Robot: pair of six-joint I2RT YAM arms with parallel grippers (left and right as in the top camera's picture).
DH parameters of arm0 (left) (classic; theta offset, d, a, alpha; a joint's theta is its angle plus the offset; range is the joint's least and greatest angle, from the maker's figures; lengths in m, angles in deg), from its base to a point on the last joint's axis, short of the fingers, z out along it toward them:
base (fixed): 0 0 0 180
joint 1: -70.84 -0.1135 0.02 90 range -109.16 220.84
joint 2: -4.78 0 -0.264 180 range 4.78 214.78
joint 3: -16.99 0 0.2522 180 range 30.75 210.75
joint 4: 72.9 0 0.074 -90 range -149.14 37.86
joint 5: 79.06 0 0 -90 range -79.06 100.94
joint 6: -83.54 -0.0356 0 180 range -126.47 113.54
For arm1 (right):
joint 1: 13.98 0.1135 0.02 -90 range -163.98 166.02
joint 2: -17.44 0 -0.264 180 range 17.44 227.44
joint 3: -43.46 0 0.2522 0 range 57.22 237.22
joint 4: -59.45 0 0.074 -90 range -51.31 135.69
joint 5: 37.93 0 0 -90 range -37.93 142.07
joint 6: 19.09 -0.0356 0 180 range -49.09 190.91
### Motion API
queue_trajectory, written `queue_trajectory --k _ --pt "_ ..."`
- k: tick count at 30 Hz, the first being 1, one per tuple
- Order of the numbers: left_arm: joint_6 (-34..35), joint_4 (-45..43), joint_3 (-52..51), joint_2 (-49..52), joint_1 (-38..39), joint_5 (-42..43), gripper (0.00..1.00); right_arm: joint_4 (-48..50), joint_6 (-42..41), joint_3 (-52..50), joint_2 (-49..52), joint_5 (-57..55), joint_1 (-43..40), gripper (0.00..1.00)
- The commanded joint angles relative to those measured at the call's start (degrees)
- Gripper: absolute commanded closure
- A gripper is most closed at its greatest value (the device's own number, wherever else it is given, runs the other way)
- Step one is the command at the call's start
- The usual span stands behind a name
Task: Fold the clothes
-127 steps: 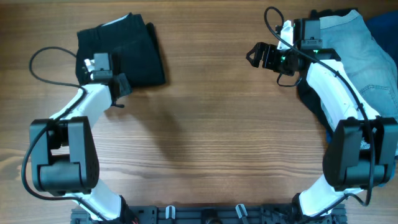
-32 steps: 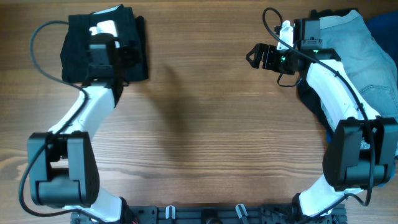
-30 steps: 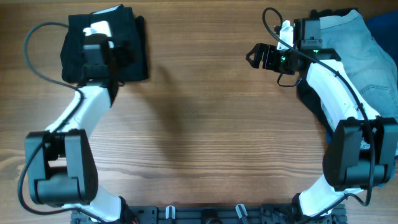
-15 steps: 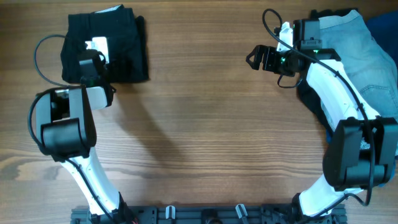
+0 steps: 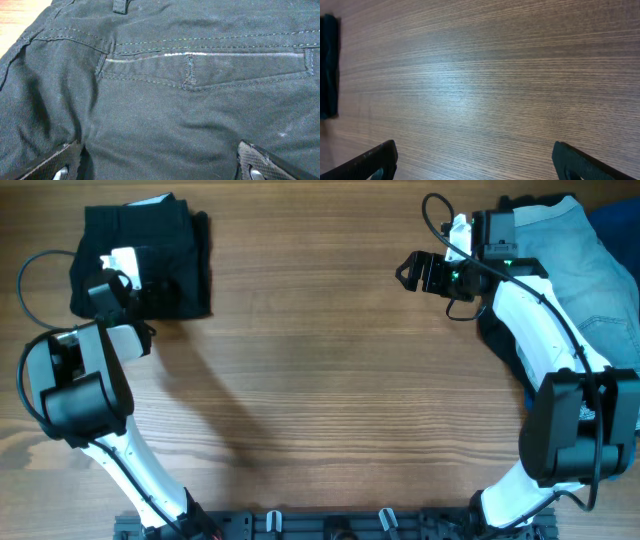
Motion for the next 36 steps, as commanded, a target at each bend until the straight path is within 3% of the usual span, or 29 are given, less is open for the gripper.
queue_trajectory --k 1,8,17,23,29,36 --pt "-1.84 0.98 -0.24 2.25 -0.83 -0.66 0.0 0.39 -0.33 0.35 -1.22 0.48 0.11 0.0" --pt "-1.36 -0.35 -0.24 -0.87 -0.83 -3.45 0.0 2.1 0.11 0.35 -1.22 0.24 0.09 0.0" --pt "0.37 4.74 -0.24 -19.41 -0.26 -3.45 0.0 15.3 3.98 2.95 -3.17 -2.32 -1.46 0.0" --pt "3.39 23.02 -0.24 -37.07 3.48 -3.04 0.0 12.55 10.01 7.13 -14.08 -4.87 -2.21 0.0" --pt "12.24 49.7 -0.24 -61.92 12.55 -3.02 0.0 -1.92 10.25 7.13 -32.59 -6.43 -2.21 0.0" --pt "12.22 69.92 -0.24 -78.2 17.2 -3.04 0.0 -12.96 10.36 7.13 -42.69 -6.6 -2.21 0.0"
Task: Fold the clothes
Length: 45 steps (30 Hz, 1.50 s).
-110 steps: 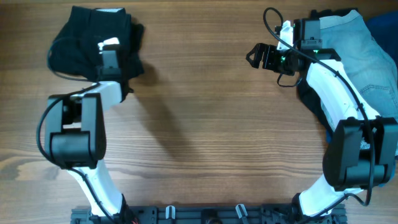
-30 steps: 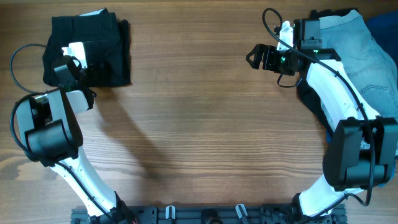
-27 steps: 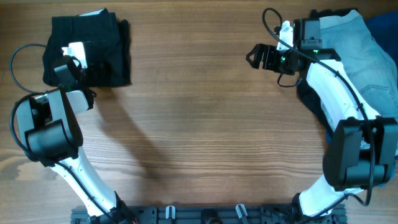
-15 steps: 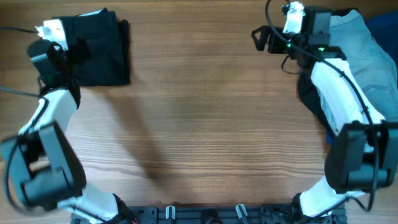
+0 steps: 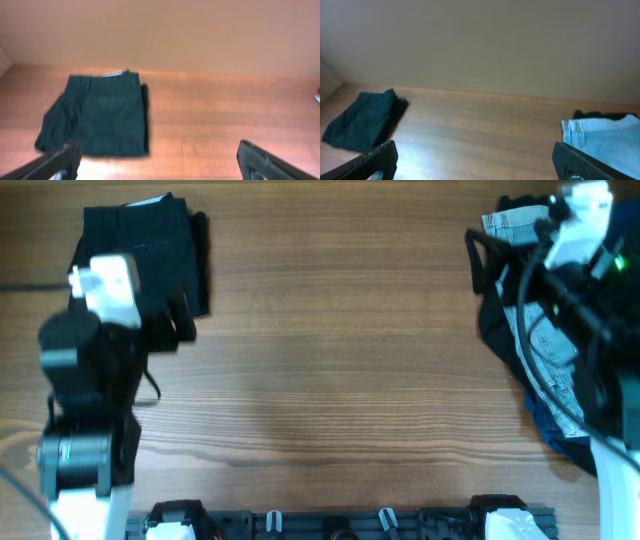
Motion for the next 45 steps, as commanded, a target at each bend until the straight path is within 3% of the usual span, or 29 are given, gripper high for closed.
queue_trajectory --k 1,5,18,22,24,32,36,45 --pt "1.53 7.3 -0.11 -5.99 0.98 0.09 0.0 -3.41 0.68 0.59 -1.75 -1.16 0.02 0.0" --pt "1.57 14.21 -0.11 -9.33 1.01 1.16 0.0 -6.78 0.7 0.57 -1.18 -1.16 0.02 0.0" --pt "1.33 17.0 -0.11 -9.27 0.98 1.53 0.0 -7.61 0.68 0.57 9.31 -1.16 0.02 0.0" --pt "1.33 23.85 -0.52 -10.64 1.95 5.49 0.0 -7.58 0.68 0.57 14.62 -1.16 0.02 0.0" --pt "1.33 21.16 -3.19 -12.68 1.7 6.75 0.0 -7.58 0.7 0.57 17.18 -1.16 0.02 0.0" --pt "1.36 -17.81 -35.78 -30.4 -3.96 17.07 0.0 -7.56 0.68 0.57 27.78 -1.16 0.02 0.0" --pt "1.33 -23.78 -46.01 -37.62 -3.91 17.05 0.0 -7.41 0.68 0.57 31.19 -1.16 0.02 0.0" --pt "1.33 -28.98 -56.17 -44.19 -3.91 14.34 0.0 -7.37 0.61 0.57 33.33 -1.16 0.02 0.0"
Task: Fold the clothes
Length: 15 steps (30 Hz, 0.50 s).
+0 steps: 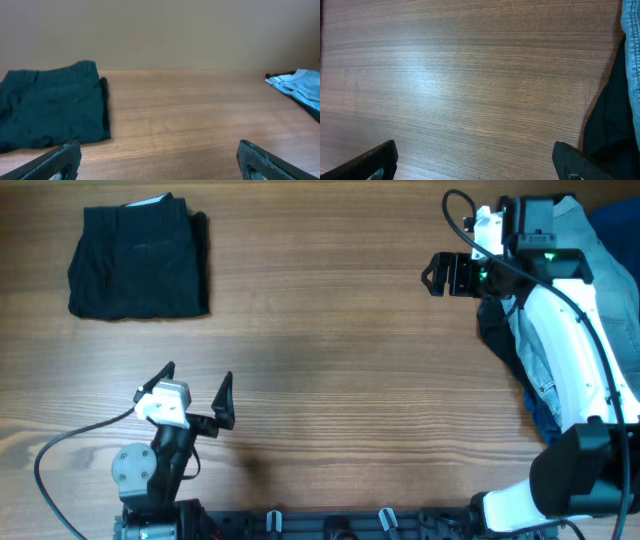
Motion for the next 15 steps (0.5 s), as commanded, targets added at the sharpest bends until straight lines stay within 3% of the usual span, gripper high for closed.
queue_trajectory --k 1,15 --pt "0.15 -1.86 -3.65 -2.05 -0.28 -1.66 0.0 0.17 0.63 0.57 0.46 -0.52 0.02 0.0" --pt "0.15 -1.4 -5.81 -7.45 -0.28 -2.49 0.0 0.15 0.61 0.57 0.46 -0.52 0.02 0.0"
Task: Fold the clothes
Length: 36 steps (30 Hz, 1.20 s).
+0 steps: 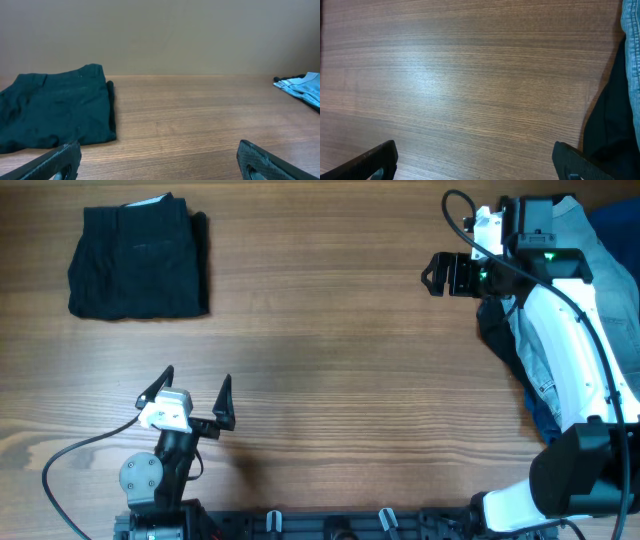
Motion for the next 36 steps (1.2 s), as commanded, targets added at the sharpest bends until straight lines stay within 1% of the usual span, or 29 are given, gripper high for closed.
queue_trajectory --k 1,15,23,26,28,29,32,34,36 --pt "0.13 -0.04 -0.46 -0.66 -0.26 -0.55 0.0 0.17 0.63 0.57 0.44 -0.52 0.04 0.0" --pt "0.15 -0.04 -0.46 -0.42 -0.26 -0.55 0.0 0.15 0.63 0.57 -0.11 -0.55 0.04 0.0" --pt "0.15 -0.04 -0.46 -0.42 -0.26 -0.55 0.0 0.83 0.79 0.33 -19.28 -2.08 3.87 0.0" --pt "0.13 -0.04 -0.46 -0.42 -0.26 -0.55 0.0 4.83 0.87 -2.03 -26.8 -2.91 3.85 0.0" --pt "0.15 -0.04 -0.46 -0.42 -0.26 -0.57 0.0 11.69 1.31 -7.17 -32.7 -3.54 3.85 0.0" --pt "0.15 -0.04 -0.46 -0.42 -0.26 -0.55 0.0 16.79 2.45 -11.32 -36.46 -3.32 3.85 0.0" --pt "0.15 -0.04 -0.46 -0.42 -0.26 -0.55 0.0 31.12 5.16 -25.92 -47.63 -1.51 3.85 0.0" --pt "0.15 -0.04 -0.46 -0.42 -0.26 -0.55 0.0 38.36 5.4 -35.17 -53.86 -0.87 3.85 0.0" --pt "0.15 -0.04 -0.46 -0.42 -0.26 -0.55 0.0 45.68 5.31 -46.95 -61.79 -0.92 3.69 0.0"
